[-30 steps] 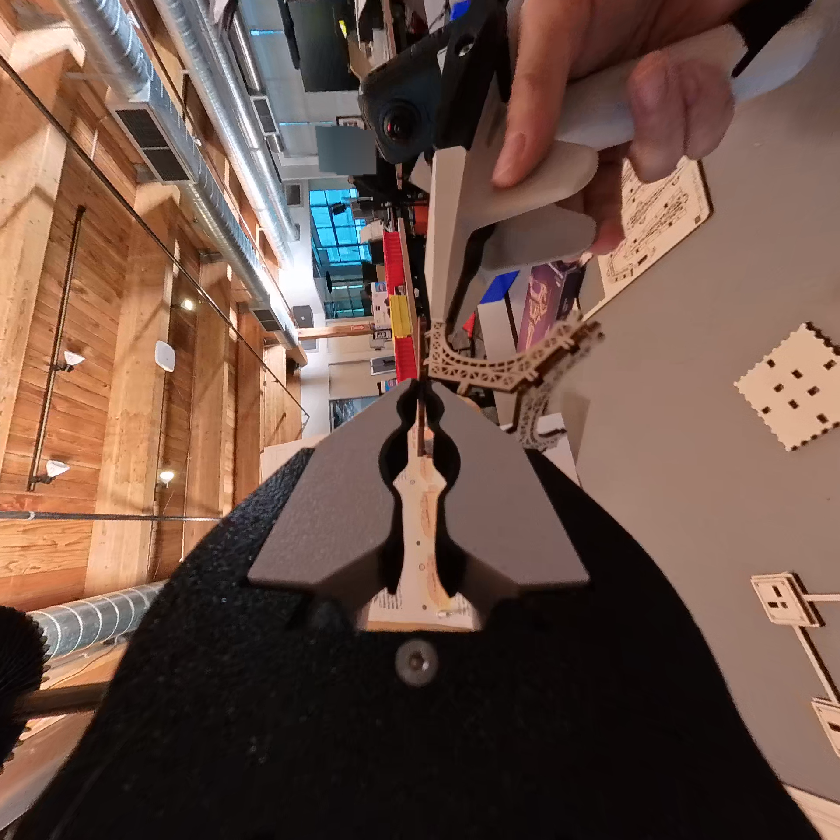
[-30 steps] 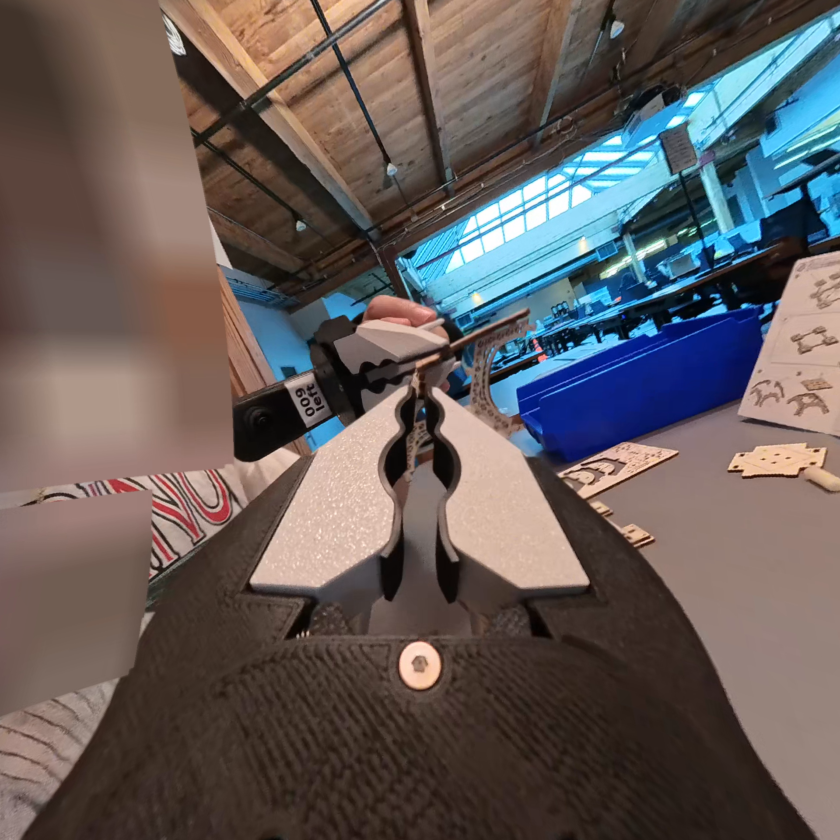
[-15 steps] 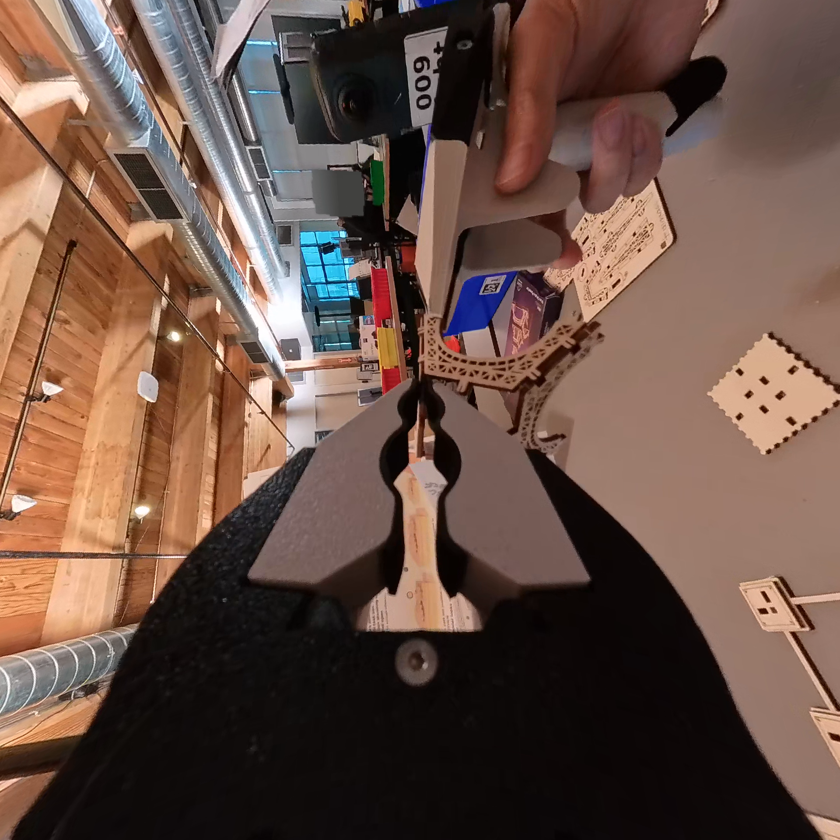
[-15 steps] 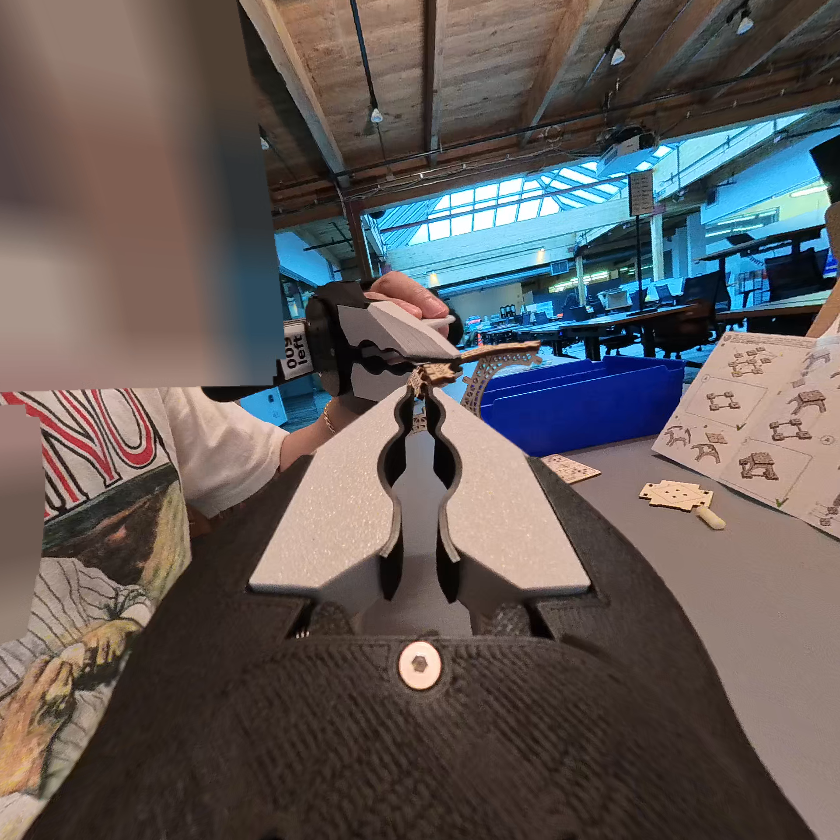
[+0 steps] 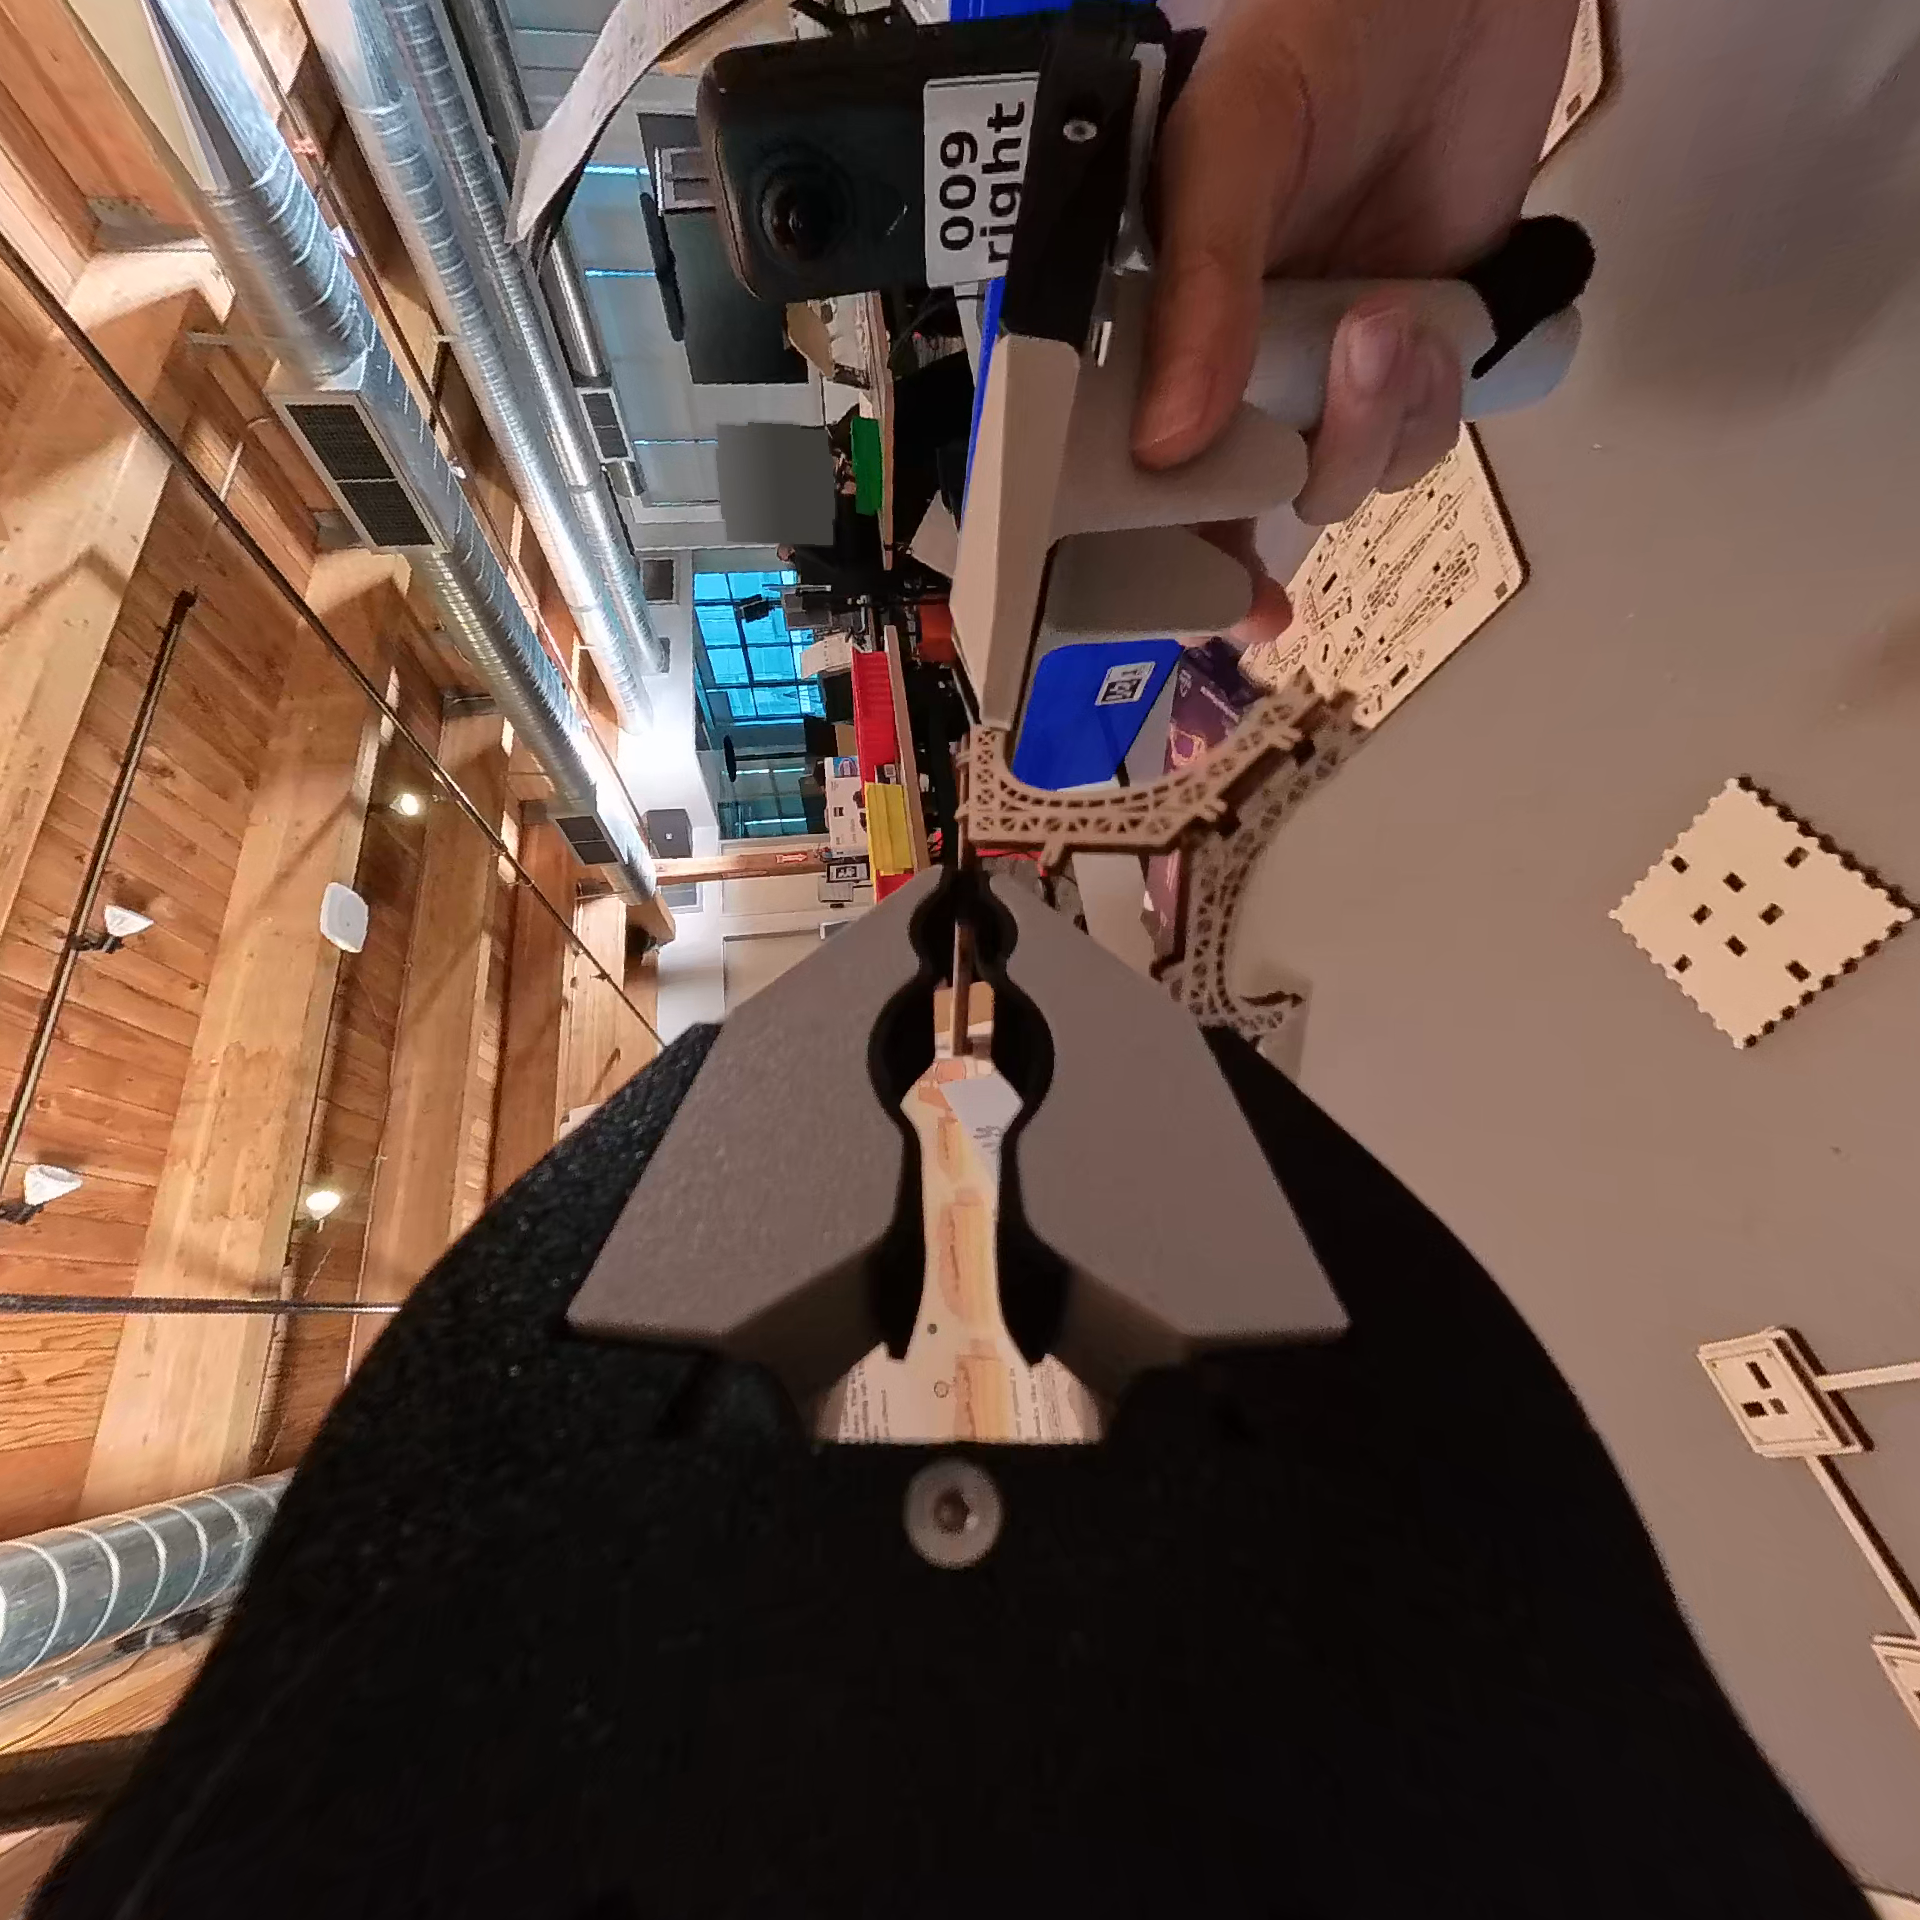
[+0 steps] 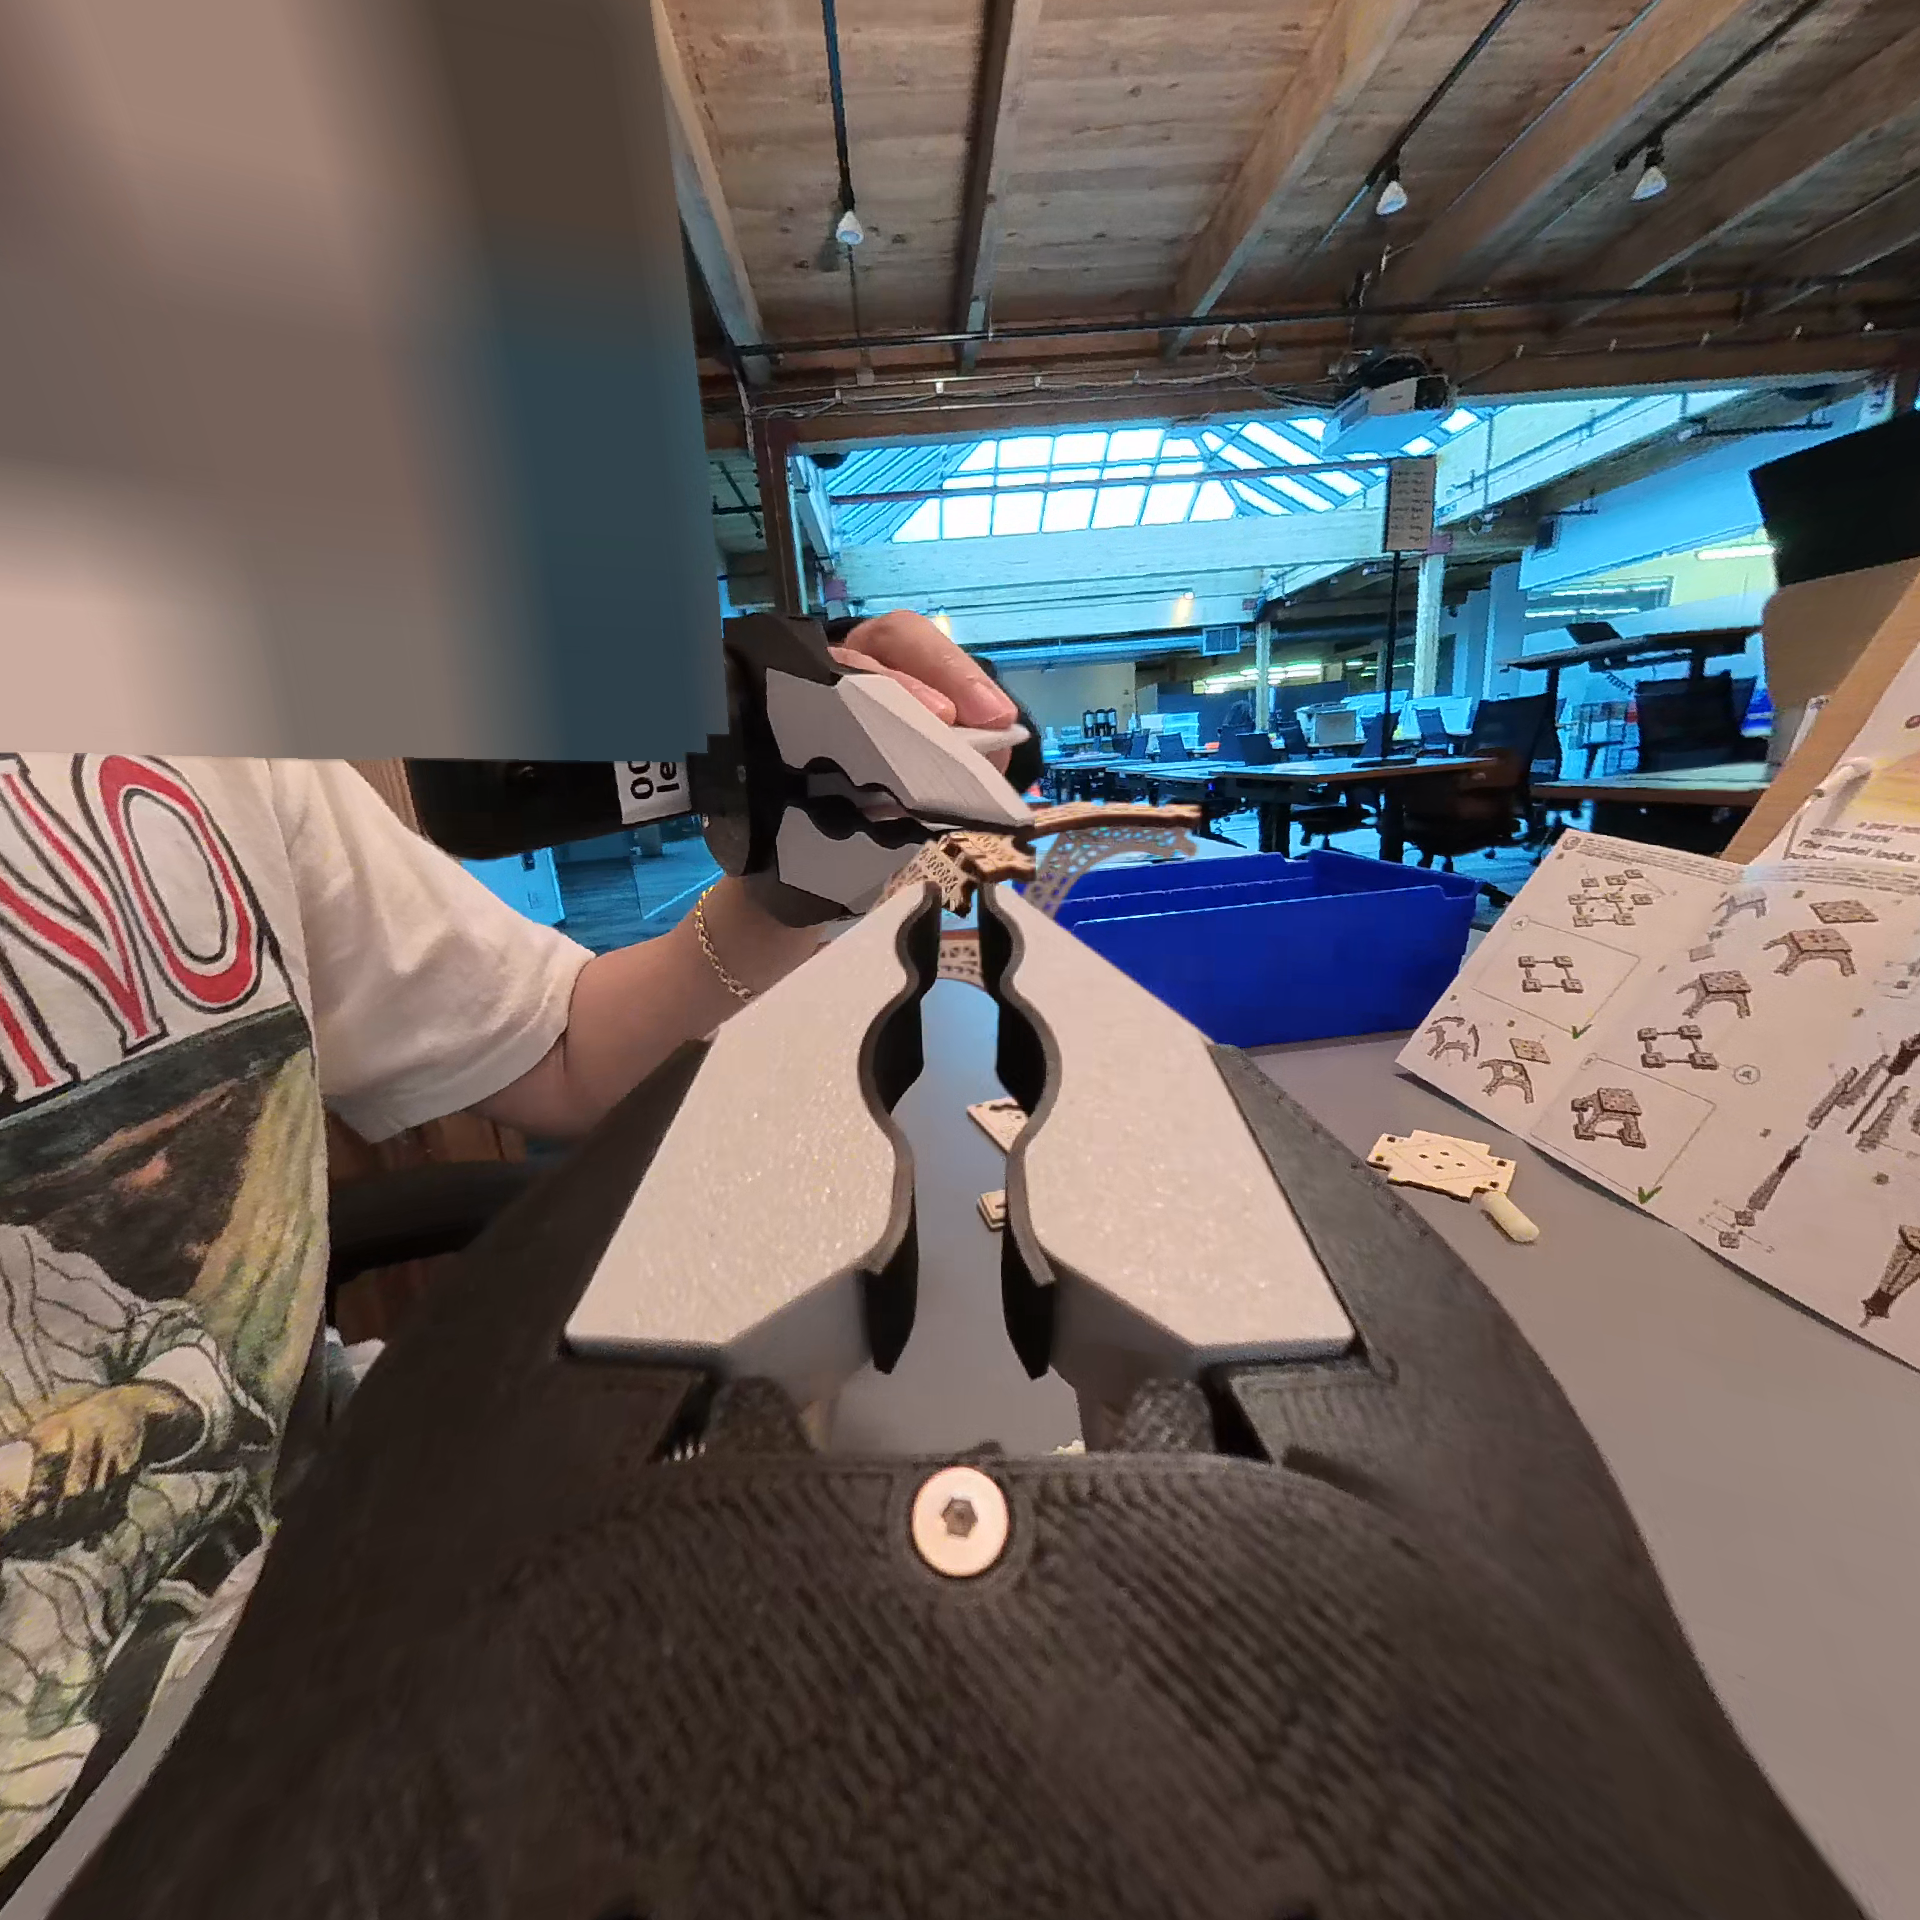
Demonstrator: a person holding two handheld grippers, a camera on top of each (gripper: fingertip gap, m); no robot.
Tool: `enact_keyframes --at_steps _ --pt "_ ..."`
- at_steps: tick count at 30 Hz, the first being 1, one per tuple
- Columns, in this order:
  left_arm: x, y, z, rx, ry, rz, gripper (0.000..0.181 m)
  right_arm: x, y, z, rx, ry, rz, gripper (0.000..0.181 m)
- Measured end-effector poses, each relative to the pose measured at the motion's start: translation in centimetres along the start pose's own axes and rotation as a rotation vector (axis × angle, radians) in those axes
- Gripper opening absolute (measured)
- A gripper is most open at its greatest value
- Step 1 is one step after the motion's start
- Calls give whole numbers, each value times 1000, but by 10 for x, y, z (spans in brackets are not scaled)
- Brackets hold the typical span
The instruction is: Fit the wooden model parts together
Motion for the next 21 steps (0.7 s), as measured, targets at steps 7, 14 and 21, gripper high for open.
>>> enact_keyframes --at_steps 7,14,21 --pt "-4 0 2 -12 -3 -21 0 -2 4 -11 69 -30 -22 32" --pt "-12 1 2 -11 -24 -56 0 -3 0 0 -3 -45 -43 27" --pt "-19 3 4 -17 -11 -87 0 -7 -2 10 -60 0 -55 18"
Point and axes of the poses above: each gripper's, where its closed fingertips meet, y back along the fingers, x out of its underside, z = x × y across the jaws, the point moved 2 cm from there along y, back along the fingers, and after that the axes turned 7 degrees about -x, right-handed, at the moved point
